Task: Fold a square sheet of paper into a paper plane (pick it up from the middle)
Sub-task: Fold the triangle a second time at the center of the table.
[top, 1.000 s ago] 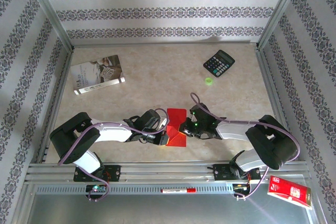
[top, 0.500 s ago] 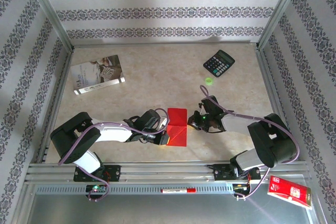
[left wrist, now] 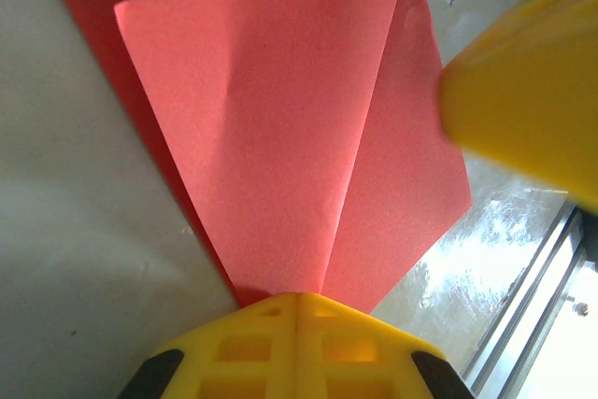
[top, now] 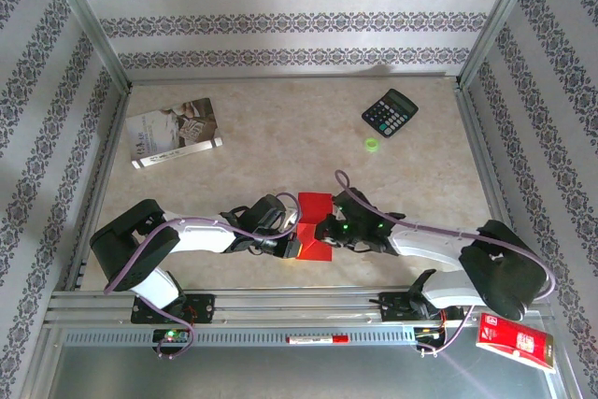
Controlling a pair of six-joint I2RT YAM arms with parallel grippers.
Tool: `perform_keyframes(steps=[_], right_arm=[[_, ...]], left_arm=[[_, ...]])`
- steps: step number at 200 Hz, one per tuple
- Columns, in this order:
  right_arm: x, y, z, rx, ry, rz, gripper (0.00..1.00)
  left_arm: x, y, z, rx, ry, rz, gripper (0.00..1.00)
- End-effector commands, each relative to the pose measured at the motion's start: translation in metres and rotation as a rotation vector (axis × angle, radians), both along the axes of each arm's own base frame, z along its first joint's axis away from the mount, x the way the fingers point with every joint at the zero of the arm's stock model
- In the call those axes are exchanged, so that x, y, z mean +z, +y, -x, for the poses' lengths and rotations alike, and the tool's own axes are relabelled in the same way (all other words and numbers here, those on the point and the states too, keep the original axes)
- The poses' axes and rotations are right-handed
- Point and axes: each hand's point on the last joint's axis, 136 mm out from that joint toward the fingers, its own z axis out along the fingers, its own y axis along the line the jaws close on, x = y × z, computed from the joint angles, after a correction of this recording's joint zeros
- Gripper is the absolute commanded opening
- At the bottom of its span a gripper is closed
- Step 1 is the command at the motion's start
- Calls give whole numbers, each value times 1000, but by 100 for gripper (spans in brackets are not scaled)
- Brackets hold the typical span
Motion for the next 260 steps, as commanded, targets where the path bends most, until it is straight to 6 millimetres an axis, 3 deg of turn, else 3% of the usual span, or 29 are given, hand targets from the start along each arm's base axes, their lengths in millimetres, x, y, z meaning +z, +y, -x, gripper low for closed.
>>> perform_keyframes(steps=[1, 44, 83, 157, 260], right_arm=[[-4, 11, -4, -45, -4, -16, 3], [-13, 27, 4, -29, 20, -27, 3], [-22, 28, 7, -21, 45, -6, 2], [-51, -17, 11, -72, 117, 127, 2], [-55, -71, -19, -155, 100, 169, 1]], left_arm=[[-60, 63, 36, 14, 132, -309, 0], [-59, 62, 35, 14, 124, -304, 0], [-60, 64, 36, 13, 123, -309, 0], [-66, 70, 39, 8, 126, -339, 0], [-68, 72, 40, 6, 133, -346, 0]])
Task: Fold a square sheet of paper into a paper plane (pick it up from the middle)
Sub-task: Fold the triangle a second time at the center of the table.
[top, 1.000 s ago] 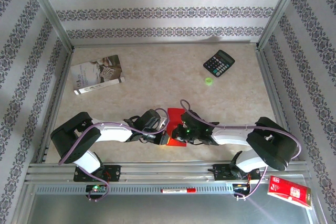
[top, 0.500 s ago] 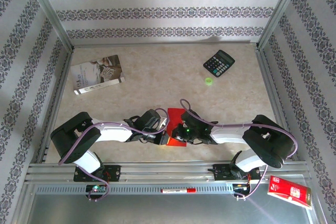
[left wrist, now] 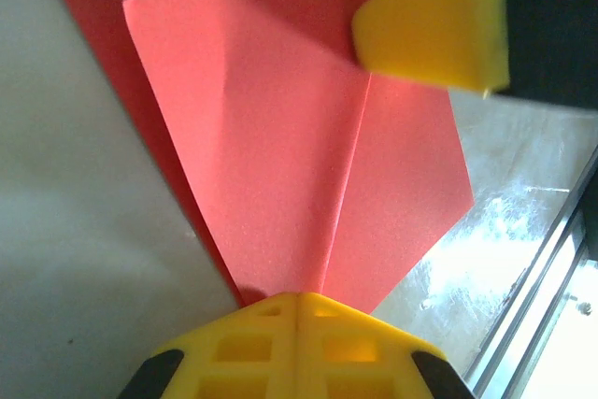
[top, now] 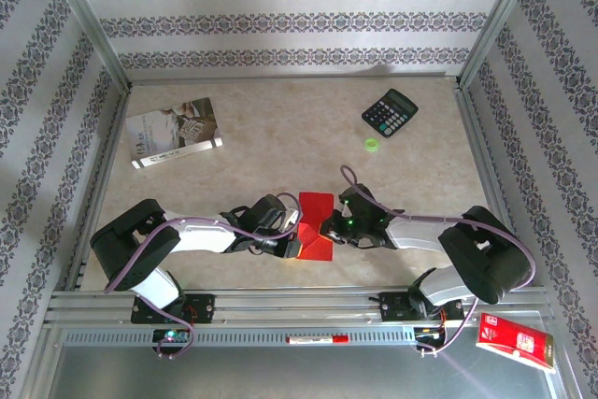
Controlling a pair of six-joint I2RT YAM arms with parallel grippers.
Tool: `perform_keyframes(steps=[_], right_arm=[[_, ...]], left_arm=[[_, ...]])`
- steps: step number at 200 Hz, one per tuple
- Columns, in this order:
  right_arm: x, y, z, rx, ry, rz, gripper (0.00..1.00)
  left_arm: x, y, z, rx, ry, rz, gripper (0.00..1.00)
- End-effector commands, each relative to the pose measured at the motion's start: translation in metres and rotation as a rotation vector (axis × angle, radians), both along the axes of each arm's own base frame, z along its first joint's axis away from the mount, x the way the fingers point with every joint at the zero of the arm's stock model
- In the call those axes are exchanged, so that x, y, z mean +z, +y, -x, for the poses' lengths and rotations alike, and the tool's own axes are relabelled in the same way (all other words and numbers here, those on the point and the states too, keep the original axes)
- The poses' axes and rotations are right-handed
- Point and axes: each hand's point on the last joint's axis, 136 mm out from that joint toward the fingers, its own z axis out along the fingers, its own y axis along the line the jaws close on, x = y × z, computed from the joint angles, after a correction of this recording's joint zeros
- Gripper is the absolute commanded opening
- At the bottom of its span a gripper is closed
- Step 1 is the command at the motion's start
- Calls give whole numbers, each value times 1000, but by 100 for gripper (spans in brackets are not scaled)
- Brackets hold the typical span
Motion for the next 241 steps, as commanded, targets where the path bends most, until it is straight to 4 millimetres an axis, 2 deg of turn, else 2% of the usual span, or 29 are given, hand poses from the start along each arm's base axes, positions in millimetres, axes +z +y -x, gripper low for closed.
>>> perform_keyframes(steps=[1, 50, 72, 85, 99, 113, 127, 145, 154, 165, 177, 193, 215, 241], right_arm=[[-30, -47, 4, -64, 39, 180, 1], [-24, -70, -25, -103, 26, 185, 1], [-13, -77, -39, -128, 6, 147, 1], [1, -76, -45, -110, -34, 123, 2], [19, -72, -45, -66, -83, 110, 5], [35, -66, -38, -12, -127, 117, 9], [44, -64, -24, 32, -150, 168, 17], [47, -65, -7, 73, -181, 270, 33], [47, -69, -3, 78, -192, 314, 39], [47, -73, 0, 66, -194, 329, 43], [48, -72, 3, 52, -191, 312, 48], [51, -66, 7, 54, -194, 285, 51], [49, -61, 16, 76, -154, 290, 53], [35, -53, 31, 103, -72, 288, 55]], left_arm=[[-67, 72, 41, 18, 142, -346, 0], [-60, 64, 36, 18, 131, -316, 0], [-46, 50, 28, 23, 116, -263, 0], [-30, 35, 19, 32, 94, -197, 1], [-5, 18, 7, 40, 58, -126, 11], [28, 1, -8, 47, -6, -47, 25], [55, -2, -25, 90, -84, 0, 34], [77, 7, -52, 201, -145, 53, 37], [79, 12, -62, 247, -143, 69, 36], [77, 15, -71, 273, -121, 77, 27], [73, 10, -73, 250, -68, 74, 17], [67, -2, -69, 192, -2, 74, 10], [65, -12, -68, 170, 32, 102, 4], [64, -18, -68, 150, 46, 121, 1]])
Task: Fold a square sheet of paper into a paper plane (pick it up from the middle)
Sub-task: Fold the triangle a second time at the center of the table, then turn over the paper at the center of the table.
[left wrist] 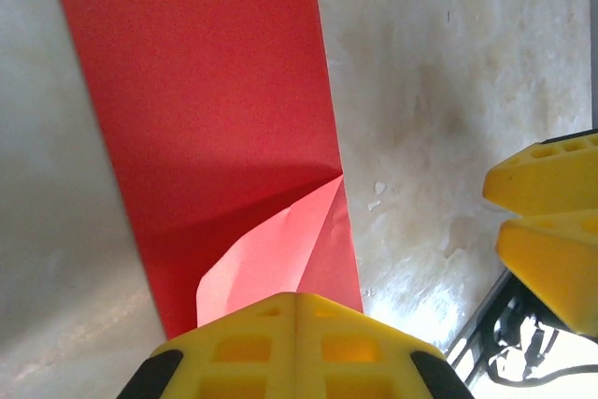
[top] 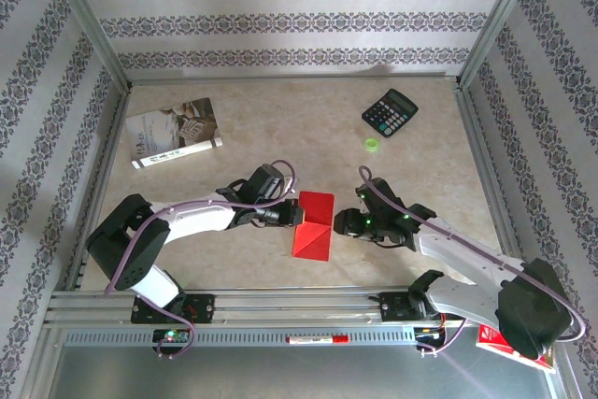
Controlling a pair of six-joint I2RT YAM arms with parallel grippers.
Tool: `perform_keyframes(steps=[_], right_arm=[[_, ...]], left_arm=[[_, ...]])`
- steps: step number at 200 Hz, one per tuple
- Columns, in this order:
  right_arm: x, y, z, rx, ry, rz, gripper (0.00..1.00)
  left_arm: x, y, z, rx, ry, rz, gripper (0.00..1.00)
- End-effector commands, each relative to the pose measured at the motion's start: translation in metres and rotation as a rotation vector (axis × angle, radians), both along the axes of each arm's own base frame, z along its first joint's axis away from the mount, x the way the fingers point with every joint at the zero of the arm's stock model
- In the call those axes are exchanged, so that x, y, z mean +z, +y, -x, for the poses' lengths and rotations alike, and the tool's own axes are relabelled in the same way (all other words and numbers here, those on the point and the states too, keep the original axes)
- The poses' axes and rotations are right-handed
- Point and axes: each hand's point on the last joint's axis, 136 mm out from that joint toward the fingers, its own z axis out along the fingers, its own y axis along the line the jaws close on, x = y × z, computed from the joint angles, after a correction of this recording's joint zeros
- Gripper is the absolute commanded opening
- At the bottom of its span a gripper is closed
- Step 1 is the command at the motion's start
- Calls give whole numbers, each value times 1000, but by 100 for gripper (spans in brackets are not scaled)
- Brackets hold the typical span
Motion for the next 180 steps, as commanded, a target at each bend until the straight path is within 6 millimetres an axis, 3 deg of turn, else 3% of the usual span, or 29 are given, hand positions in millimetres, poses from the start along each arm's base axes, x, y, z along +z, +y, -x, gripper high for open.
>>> perform_keyframes(steps=[1, 50, 98, 180], right_arm=[[-15, -1, 16, -13, 94, 33, 55], [-23, 33, 38, 19, 165, -49, 55], [-38, 48, 52, -44, 186, -70, 50], [-45, 63, 52, -64, 156, -82, 42]], left_arm=[[7, -11, 3, -39, 32, 49, 1], [-24, -4, -3, -8, 73, -32, 0], [-56, 5, 2, 8, 111, -84, 0], [-75, 17, 15, 7, 130, -110, 0]])
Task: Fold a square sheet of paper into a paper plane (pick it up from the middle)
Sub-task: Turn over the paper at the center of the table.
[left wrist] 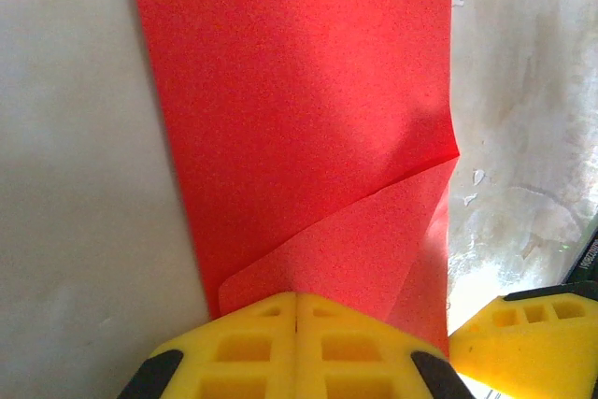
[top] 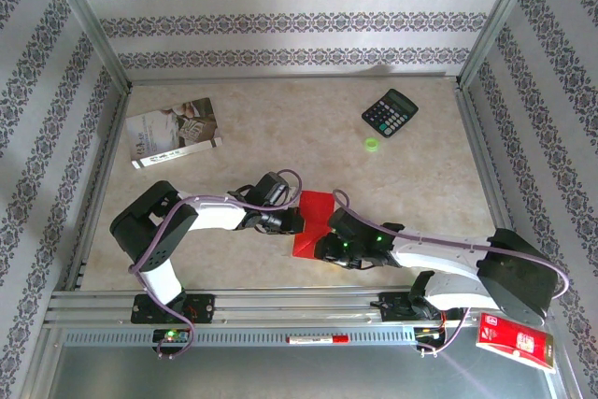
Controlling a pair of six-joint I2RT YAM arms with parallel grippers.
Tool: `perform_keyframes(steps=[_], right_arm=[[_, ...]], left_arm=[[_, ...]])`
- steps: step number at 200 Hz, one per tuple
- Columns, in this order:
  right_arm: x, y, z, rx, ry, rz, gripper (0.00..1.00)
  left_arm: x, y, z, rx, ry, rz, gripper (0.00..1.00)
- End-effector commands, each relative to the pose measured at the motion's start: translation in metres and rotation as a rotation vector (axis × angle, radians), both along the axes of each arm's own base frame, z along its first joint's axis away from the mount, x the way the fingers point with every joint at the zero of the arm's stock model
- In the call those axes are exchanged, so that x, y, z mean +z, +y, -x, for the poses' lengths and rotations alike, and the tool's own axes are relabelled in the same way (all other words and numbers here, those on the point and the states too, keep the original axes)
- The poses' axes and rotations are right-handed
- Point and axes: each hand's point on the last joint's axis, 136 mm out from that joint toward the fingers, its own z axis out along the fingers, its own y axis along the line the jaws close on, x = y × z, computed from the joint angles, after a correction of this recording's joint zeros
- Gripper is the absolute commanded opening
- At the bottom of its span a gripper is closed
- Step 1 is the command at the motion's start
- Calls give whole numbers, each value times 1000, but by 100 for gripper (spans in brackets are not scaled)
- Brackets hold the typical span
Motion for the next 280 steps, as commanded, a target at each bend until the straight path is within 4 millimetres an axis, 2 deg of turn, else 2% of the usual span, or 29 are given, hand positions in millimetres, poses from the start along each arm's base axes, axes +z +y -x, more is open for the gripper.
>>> perform_keyframes(steps=[1, 90, 92, 97, 149, 237, 280], right_arm=[[-2, 7, -6, -30, -30, -24, 41], [13, 8, -18, -83, -131, -116, 35], [6, 2, -15, -84, -121, -100, 35], [3, 0, -13, -89, -118, -97, 34], [5, -9, -13, -131, -144, -116, 30], [9, -4, -15, -162, -169, -172, 25], [0, -7, -11, -185, -160, -137, 28]], left_arm=[[-22, 18, 8, 23, 37, -72, 0], [-24, 21, 10, 13, 37, -87, 0], [-25, 21, 10, 13, 37, -89, 0], [-25, 21, 10, 13, 37, -89, 0], [-26, 22, 10, 9, 37, -100, 0], [-28, 22, 11, 2, 42, -105, 0], [-27, 23, 11, 6, 41, -104, 0]])
